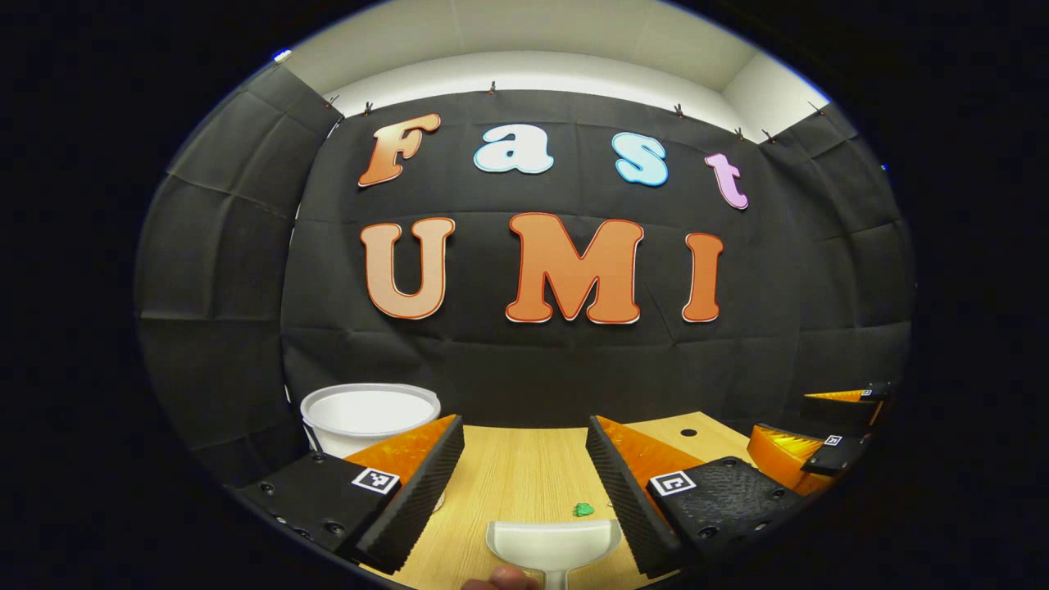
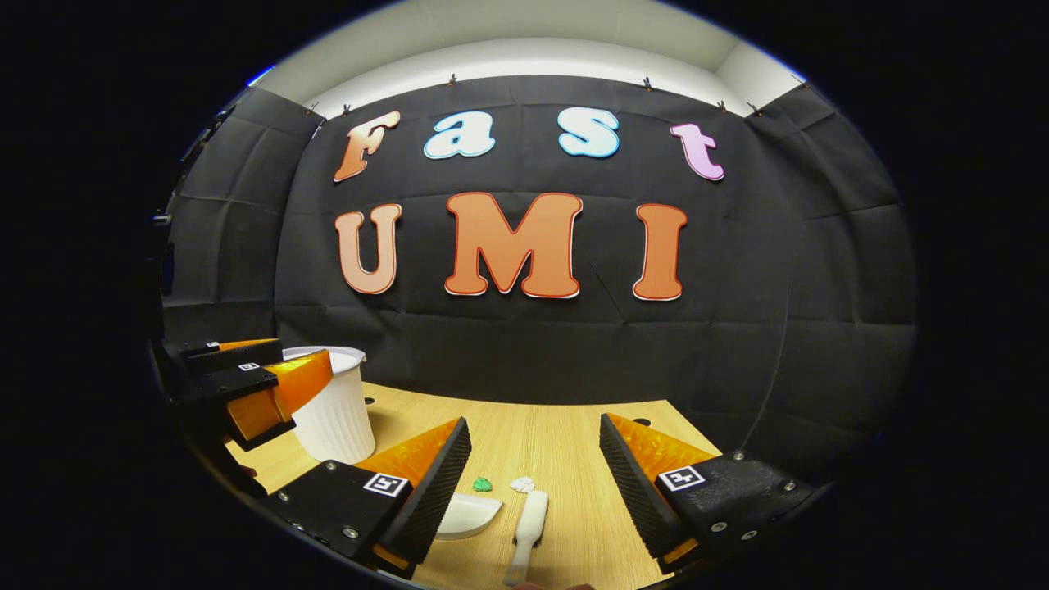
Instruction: Pick up the small broom and dustpan from the desktop, sweep the trash into the dustpan with the broom, and then empty the trash into the garbage bin.
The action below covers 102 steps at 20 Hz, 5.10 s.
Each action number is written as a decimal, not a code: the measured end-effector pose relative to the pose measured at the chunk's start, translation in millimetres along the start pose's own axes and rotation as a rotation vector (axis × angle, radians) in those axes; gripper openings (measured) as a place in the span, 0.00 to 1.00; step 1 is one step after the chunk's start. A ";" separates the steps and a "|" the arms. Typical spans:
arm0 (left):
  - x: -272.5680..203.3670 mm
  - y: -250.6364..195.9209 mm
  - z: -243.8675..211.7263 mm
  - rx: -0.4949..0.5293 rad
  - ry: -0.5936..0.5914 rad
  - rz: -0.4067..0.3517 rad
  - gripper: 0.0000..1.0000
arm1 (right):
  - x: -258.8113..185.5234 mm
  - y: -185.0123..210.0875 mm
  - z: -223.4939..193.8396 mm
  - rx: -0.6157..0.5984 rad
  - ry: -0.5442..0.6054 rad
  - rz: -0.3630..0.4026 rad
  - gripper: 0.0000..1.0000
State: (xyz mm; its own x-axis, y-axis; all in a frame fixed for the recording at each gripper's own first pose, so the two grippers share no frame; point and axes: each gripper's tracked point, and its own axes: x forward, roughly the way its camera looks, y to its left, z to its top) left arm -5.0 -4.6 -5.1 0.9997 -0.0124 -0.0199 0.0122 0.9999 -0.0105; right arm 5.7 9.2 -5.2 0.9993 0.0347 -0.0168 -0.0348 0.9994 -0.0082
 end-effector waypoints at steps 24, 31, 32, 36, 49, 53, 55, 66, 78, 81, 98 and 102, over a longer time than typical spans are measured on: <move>-5.0 1.5 -16.3 0.006 0.032 -0.005 0.95 | -4.9 -12.7 -5.2 0.021 0.011 -0.053 0.95; -4.0 8.6 -14.8 0.014 0.013 -0.014 0.95 | -1.1 -13.6 1.2 0.055 -0.029 -0.105 0.95; -4.6 8.9 -13.2 0.017 0.008 -0.015 0.95 | -1.0 -11.8 1.9 0.059 -0.029 -0.104 0.95; -1.8 6.7 -16.2 0.018 0.015 -0.038 0.94 | -0.3 -11.8 2.4 0.042 -0.046 -0.119 0.95; -11.6 -31.6 -212.3 -0.079 0.743 -0.191 0.96 | 17.8 6.8 -153.8 0.064 0.483 -0.101 0.95; -24.0 -29.3 -227.4 -0.098 0.931 -0.203 0.98 | 12.6 5.8 -195.3 0.059 0.617 -0.150 0.96; -28.9 -30.7 -228.5 -0.082 0.986 -0.218 0.98 | 10.8 6.3 -209.2 0.045 0.667 -0.158 0.95; -40.9 -36.0 -234.6 -0.165 1.276 -0.124 0.97 | 38.9 5.3 -274.9 -0.010 0.959 -0.006 0.96; -35.2 -45.0 -252.3 -0.131 1.463 -0.154 0.62 | 63.6 -3.4 -306.8 -0.009 1.139 -0.030 0.48; -36.2 -45.6 -258.9 -0.112 1.495 -0.193 0.38 | 65.7 -3.8 -307.9 -0.001 1.158 -0.041 0.40; -26.5 -24.9 -244.1 0.032 1.542 -0.362 0.29 | 148.2 -43.6 -286.5 -0.047 1.164 0.048 0.28; -22.9 -18.7 -241.0 0.068 1.552 -0.391 0.29 | 192.4 -46.7 -275.0 -0.158 1.125 0.156 0.28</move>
State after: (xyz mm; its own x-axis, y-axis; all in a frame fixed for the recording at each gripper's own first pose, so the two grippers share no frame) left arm -32.9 -25.4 -245.3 -0.0510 -0.2110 -0.9761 0.2934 0.9311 -0.2166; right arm 195.1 -33.2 -283.0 0.4055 0.0510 -0.9127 -0.2386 0.9697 -0.0518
